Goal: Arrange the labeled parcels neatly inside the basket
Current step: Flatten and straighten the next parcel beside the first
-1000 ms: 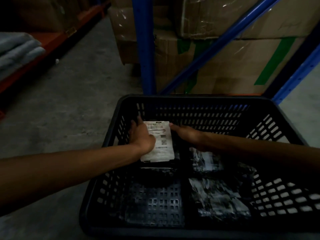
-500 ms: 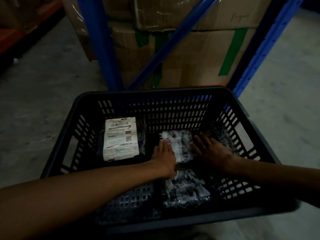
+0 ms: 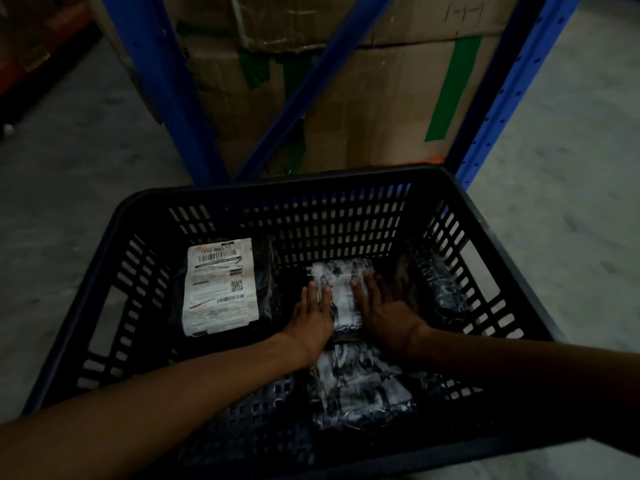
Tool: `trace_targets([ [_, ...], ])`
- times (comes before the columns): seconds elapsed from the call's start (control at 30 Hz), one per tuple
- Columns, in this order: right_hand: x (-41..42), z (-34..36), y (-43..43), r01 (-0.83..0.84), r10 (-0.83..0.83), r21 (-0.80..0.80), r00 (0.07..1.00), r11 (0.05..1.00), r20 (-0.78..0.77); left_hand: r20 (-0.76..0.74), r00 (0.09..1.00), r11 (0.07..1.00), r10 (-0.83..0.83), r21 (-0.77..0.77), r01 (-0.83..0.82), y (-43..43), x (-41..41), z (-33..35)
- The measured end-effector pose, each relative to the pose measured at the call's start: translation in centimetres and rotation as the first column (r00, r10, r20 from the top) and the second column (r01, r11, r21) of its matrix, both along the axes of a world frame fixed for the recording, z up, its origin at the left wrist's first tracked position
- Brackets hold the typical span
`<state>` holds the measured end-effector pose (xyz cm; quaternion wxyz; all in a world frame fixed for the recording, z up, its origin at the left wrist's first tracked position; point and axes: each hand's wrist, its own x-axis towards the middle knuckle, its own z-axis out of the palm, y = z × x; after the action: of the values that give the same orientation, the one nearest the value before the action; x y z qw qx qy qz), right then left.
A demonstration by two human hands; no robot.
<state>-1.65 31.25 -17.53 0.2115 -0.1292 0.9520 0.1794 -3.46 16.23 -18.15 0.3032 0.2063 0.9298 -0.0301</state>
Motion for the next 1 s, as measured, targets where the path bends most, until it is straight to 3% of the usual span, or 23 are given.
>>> trace_targets([
  [0.13,-1.7,0.0,1.0,0.071,-0.046,-0.132,0.982,0.989,0.181,0.036,0.987,0.962,0.155,0.222,-0.159,-0.4,-0.1,-0.2],
  [0.2,-2.5,1.6,1.2,0.149,-0.076,-0.352,0.974,0.924,0.212,0.052,0.965,0.881,0.258,0.398,-0.257,-0.9,0.1,0.0],
  [0.23,-2.8,2.6,1.3,0.209,-0.117,-0.486,0.97,0.849,0.214,0.063,0.946,0.82,0.319,0.482,-0.308,-1.1,-0.1,0.2],
  [0.3,-3.1,4.6,1.7,0.394,-0.271,-0.685,0.919,0.613,0.286,0.108,0.878,0.657,0.466,0.622,-0.426,-1.2,-0.4,0.9],
  [0.37,-3.9,5.4,2.2,0.576,-0.383,-0.77,0.8,0.276,0.461,0.192,0.755,0.449,0.627,0.703,-0.552,-1.1,-0.5,2.5],
  [0.43,-4.6,5.6,2.6,0.626,-0.467,-0.779,0.697,0.024,0.545,0.301,0.608,0.231,0.734,0.732,-0.641,-1.1,-0.6,4.1],
  [0.5,-4.7,6.2,2.5,0.641,-0.449,-0.739,0.61,-0.205,0.653,0.412,0.483,0.037,0.773,0.731,-0.682,-1.2,-0.4,4.9],
  [0.57,-4.3,6.4,2.0,0.66,-0.408,-0.667,0.535,-0.345,0.74,0.534,0.364,-0.14,0.763,0.687,-0.713,-1.1,-0.3,5.0],
  [0.67,-4.6,5.6,1.0,0.635,-0.513,-0.65,0.426,-0.417,0.745,0.689,0.22,-0.286,0.69,0.54,-0.792,-0.3,-0.7,5.1],
  [0.8,-5.4,5.3,0.7,0.585,-0.567,-0.672,0.392,-0.454,0.724,0.587,0.313,-0.131,0.747,0.592,-0.795,1.2,-0.8,4.6],
  [1.0,-3.3,3.4,1.4,0.556,-0.545,-0.817,0.643,-0.152,0.539,0.48,0.283,-0.097,0.83,0.624,-0.775,1.5,-1.4,4.4],
])
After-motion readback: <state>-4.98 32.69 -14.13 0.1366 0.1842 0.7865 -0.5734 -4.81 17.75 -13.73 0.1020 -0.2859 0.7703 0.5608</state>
